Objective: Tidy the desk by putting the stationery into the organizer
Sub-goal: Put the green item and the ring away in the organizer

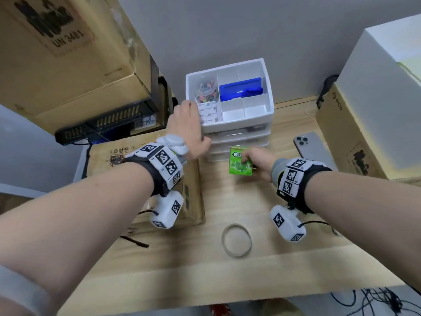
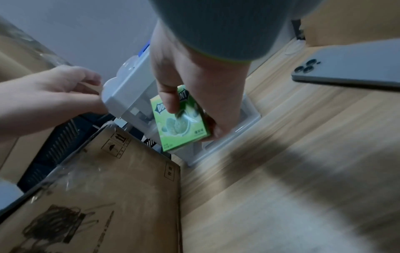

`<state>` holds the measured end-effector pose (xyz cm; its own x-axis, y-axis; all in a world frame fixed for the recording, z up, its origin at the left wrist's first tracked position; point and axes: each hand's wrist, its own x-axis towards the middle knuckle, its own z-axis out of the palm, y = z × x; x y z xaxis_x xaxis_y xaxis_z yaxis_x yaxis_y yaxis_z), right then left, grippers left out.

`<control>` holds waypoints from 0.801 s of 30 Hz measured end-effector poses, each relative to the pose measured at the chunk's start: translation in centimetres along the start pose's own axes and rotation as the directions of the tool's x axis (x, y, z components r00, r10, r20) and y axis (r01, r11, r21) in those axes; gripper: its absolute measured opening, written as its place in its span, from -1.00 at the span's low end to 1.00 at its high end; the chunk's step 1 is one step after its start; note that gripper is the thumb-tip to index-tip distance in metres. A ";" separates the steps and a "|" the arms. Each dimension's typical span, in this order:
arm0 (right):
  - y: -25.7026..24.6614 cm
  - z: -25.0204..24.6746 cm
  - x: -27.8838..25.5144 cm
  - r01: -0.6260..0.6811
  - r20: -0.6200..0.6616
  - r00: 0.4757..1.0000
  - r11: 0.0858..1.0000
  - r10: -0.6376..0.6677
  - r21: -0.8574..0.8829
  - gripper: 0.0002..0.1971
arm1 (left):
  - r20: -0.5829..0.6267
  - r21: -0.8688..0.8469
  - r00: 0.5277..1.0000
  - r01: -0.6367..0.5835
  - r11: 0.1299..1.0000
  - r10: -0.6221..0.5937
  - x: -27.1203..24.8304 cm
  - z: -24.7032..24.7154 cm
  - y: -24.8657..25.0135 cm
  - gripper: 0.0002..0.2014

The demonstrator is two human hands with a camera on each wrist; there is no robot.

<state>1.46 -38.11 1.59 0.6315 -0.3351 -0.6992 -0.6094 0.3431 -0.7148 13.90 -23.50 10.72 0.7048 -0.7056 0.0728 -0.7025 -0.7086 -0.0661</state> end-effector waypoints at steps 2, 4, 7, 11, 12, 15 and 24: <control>-0.4 0.4 0.8 0.015 0.014 1.000 0.996 -0.016 0.082 -0.75 | 0.049 -0.010 0.999 -0.025 1.000 0.025 1.0 0.3 -0.6 -0.28; -0.5 0.5 1.7 0.011 0.015 1.000 0.989 -0.014 0.144 -0.70 | 0.055 -0.057 0.998 -0.024 0.998 0.027 1.7 0.6 -0.7 -0.26; -0.6 0.8 2.6 -0.007 0.020 1.000 0.971 0.002 0.240 -0.54 | 0.008 -0.198 0.998 0.055 0.979 -0.054 2.1 1.1 -0.6 -0.35; -0.8 0.9 2.9 -0.055 0.032 0.998 0.955 0.048 0.293 -0.45 | 0.098 -0.119 0.993 0.080 0.990 -0.068 2.8 0.6 -0.4 -0.42; -0.6 1.0 2.9 -0.063 0.042 0.998 0.953 0.052 0.296 -0.45 | 0.123 -0.087 0.990 0.083 0.993 -0.072 3.1 0.3 -0.4 -0.45; 0.4 1.1 3.0 -0.076 0.056 0.996 0.959 0.062 0.274 -0.54 | 0.166 -0.025 0.982 0.095 0.995 -0.089 3.6 0.0 -0.4 -0.45; 4.5 0.8 -0.1 -0.064 0.014 0.998 0.987 0.062 0.148 -0.75 | 0.173 0.021 0.980 0.098 0.995 -0.100 4.0 -0.6 -0.4 -0.47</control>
<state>-0.91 -35.82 -1.53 0.5990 -0.3007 -0.7421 -0.5709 0.4895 -0.6592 16.91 -26.04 11.67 0.7778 -0.6215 -0.0942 -0.6281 -0.7740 -0.0800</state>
